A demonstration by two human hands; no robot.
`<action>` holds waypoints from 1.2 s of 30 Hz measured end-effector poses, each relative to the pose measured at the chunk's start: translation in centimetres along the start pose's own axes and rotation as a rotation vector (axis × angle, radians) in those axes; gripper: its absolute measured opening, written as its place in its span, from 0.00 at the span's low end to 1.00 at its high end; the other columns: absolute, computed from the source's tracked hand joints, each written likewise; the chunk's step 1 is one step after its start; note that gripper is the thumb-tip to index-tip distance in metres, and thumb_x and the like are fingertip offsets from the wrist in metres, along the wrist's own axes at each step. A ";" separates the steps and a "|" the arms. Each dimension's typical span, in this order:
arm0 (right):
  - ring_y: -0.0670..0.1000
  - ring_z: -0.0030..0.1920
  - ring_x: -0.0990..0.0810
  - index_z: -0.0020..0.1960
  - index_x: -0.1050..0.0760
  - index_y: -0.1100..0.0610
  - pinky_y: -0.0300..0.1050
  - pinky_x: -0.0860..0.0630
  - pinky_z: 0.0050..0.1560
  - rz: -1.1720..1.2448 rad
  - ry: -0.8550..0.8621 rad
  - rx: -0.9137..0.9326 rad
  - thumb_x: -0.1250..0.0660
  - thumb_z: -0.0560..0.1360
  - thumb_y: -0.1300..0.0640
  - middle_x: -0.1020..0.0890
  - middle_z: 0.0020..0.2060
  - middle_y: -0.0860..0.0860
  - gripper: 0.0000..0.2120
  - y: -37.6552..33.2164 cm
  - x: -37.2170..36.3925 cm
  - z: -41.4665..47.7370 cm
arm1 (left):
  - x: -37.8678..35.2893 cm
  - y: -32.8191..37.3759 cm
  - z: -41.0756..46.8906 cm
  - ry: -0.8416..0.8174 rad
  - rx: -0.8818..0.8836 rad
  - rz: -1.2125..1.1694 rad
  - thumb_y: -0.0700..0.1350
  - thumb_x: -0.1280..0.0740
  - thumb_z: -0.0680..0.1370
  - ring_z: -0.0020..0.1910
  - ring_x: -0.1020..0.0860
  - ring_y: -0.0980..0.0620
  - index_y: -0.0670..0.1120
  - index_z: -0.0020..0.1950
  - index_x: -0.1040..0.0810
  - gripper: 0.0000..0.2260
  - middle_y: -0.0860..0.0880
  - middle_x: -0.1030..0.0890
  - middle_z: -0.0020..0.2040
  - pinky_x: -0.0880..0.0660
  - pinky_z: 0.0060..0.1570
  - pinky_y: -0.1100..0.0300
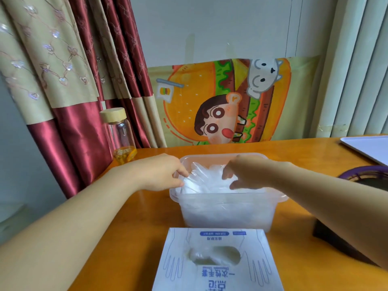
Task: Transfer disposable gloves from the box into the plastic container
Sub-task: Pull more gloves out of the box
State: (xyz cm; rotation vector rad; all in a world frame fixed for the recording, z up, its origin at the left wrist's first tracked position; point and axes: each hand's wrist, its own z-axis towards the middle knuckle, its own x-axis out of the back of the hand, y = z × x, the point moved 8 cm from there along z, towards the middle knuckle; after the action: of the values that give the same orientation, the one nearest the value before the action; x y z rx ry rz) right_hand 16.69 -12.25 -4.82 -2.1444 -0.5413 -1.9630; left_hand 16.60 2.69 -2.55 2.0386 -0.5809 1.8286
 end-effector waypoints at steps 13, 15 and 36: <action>0.50 0.54 0.23 0.62 0.23 0.49 0.36 0.29 0.50 0.135 -0.096 0.335 0.39 0.80 0.53 0.22 0.57 0.49 0.13 -9.4 -5.8 -7.4 | -4.9 4.9 -7.3 -0.016 -0.145 -0.228 0.56 0.28 0.73 0.69 0.36 0.59 0.60 0.68 0.29 0.24 0.59 0.38 0.71 0.37 0.65 0.66; 0.55 0.54 0.23 0.61 0.23 0.51 0.45 0.27 0.51 0.113 -0.101 0.310 0.39 0.80 0.54 0.23 0.55 0.53 0.12 -9.2 -6.9 -6.9 | -6.4 4.8 -7.7 -0.051 -0.132 -0.217 0.57 0.28 0.73 0.71 0.39 0.58 0.60 0.70 0.31 0.27 0.58 0.40 0.73 0.40 0.64 0.67; 0.54 0.39 0.24 0.51 0.31 0.56 0.48 0.28 0.39 0.244 0.376 0.225 0.46 0.82 0.54 0.21 0.41 0.54 0.08 -8.7 2.8 -9.1 | -11.0 4.0 -8.4 -0.235 -0.042 -0.237 0.61 0.33 0.75 0.74 0.41 0.51 0.58 0.76 0.42 0.33 0.56 0.43 0.77 0.38 0.71 0.49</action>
State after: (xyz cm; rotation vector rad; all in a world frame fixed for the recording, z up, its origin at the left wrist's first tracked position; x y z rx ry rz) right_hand 5.12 -7.25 -2.04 -1.5751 -0.3911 -1.9892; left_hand 6.40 4.29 -12.64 2.2045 -0.4123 1.4439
